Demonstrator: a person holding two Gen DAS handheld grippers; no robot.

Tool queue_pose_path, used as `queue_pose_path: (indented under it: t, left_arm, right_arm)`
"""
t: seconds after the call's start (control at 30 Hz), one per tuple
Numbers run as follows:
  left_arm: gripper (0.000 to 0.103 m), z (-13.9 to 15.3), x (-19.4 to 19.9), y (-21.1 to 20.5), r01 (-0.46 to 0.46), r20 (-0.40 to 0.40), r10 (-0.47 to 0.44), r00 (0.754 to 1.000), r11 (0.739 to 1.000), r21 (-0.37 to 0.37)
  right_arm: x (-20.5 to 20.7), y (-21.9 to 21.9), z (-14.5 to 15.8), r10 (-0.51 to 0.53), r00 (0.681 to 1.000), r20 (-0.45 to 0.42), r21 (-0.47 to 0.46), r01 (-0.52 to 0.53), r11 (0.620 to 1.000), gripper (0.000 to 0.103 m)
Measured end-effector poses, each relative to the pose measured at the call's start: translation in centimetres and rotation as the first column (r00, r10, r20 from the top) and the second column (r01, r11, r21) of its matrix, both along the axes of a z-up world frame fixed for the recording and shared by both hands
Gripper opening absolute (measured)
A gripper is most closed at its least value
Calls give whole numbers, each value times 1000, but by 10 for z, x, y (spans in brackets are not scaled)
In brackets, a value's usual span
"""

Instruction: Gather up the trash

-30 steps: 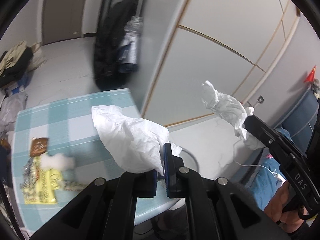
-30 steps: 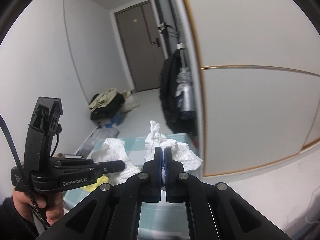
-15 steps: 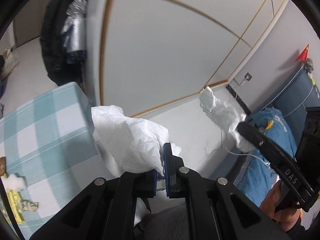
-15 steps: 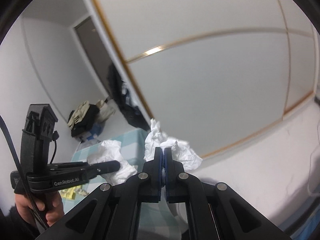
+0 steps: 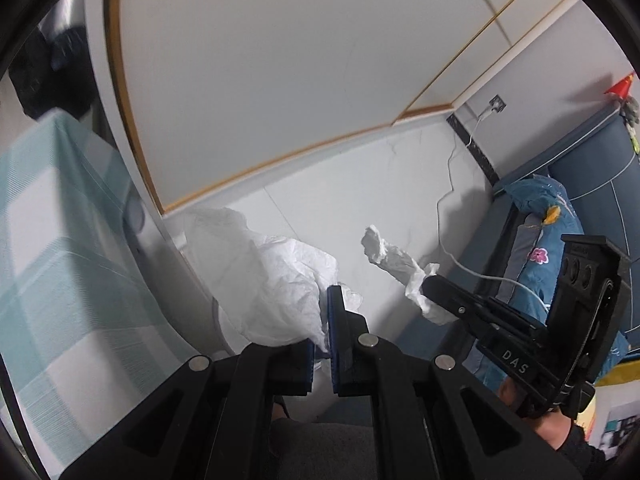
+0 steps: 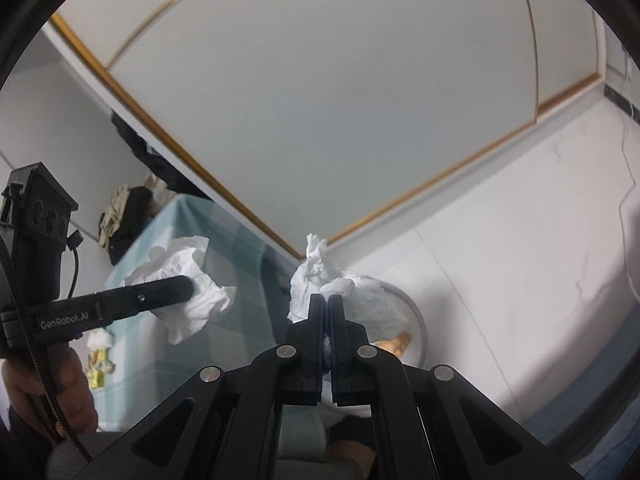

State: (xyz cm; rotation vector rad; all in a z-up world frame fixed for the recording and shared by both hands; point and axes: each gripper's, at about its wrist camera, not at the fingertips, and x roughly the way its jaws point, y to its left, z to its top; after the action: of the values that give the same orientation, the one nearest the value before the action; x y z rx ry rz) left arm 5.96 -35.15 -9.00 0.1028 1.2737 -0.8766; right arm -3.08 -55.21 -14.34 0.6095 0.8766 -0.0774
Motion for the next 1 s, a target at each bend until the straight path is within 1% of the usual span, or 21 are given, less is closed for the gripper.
queue_pose_path:
  t: [0.13,0.27,0.43,0.5,0.6,0.77,0.8,0.87,0.93,0.97,1.0]
  left_arm:
    - [2,-21,4,-12,7,-58,-6,998,1000,30]
    - [2,-35,10,-15,8,-103,-1,995,998,64]
    - [2,-53,12,-23,20,-149,-4,989,995,102]
    - [2,-58,14,-24,25,-166,-7,986,993,112]
    - [2,-67,15,-27,32,-188,-8,982,991,126]
    - [2,-78,18,-32,32,-219,2,976,988,153]
    - [2,-79,19,-32,31,-224,4,975,987,156]
    - [2,-80,19,-34,34,-230,5,973,986,162]
    - [2,-82,19,-35,39,-231,1,973,985,168]
    - [2,-82,19,-36,40,-230,1,973,984,174]
    - [2,-84,19,-36,39,-231,3,973,983,178]
  right_arm:
    - [7,-1,-27,19,998,-54,49,-16,999,2]
    - [15,-4,-54,32,994,-102,107,-21,994,2]
    - [21,3,-90,68,984,-167,166,-40,985,2]
    - [24,2,-102,79,978,-191,182,-43,982,4]
    - [26,0,-117,95,973,-211,209,-50,977,5]
    - [26,-1,-130,120,965,-232,235,-64,970,6]
    - [27,-1,-133,121,964,-235,237,-64,969,9]
    - [26,-3,-135,117,963,-241,244,-57,968,18]
    - [23,-7,-136,108,967,-231,253,-48,966,31]
    - [21,-9,-134,104,968,-228,250,-45,967,34]
    - [21,-9,-134,100,969,-226,245,-43,969,42]
